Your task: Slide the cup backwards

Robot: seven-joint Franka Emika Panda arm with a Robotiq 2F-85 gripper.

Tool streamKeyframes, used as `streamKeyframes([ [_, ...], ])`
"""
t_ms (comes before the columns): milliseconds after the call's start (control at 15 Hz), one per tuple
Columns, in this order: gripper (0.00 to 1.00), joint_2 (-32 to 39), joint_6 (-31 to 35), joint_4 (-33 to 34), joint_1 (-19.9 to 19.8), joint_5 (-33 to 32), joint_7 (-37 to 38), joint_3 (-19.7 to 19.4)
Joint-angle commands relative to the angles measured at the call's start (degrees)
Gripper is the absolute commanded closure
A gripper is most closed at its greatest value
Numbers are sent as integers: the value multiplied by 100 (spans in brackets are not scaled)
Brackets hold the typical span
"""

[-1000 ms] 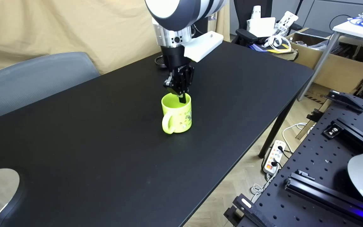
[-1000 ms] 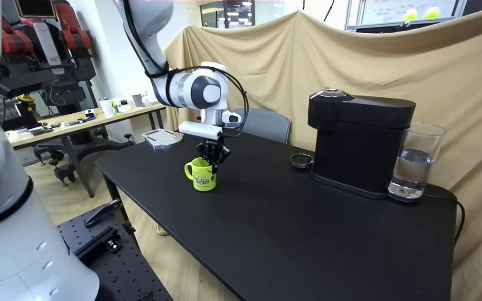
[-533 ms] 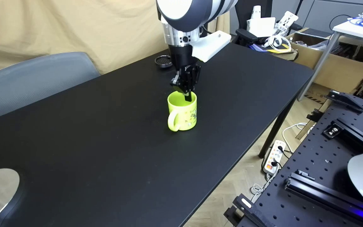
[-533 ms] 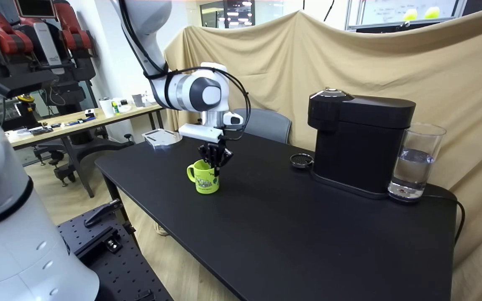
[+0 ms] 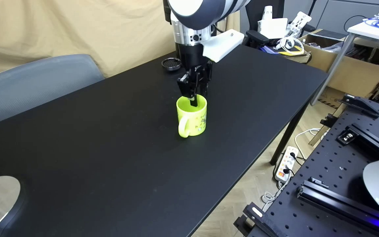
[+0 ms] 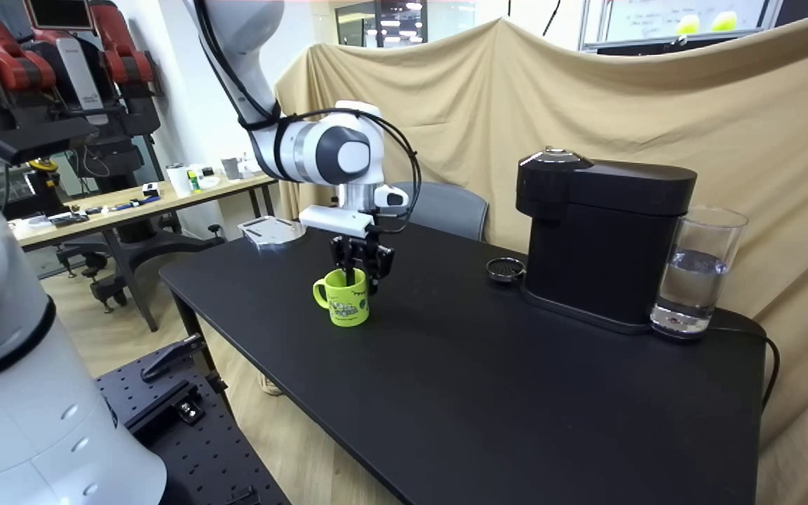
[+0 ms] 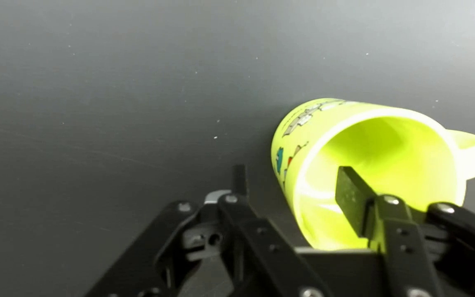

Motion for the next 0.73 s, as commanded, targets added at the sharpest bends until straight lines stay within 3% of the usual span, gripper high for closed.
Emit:
streamKeyframes([
  [0,11,-349,-157,-197,-167,305,-256,227],
  [133,1,-492,-237,-234,-142,354,-293,244],
  [667,1,-961,-640,-275,-122,383,-386,225],
])
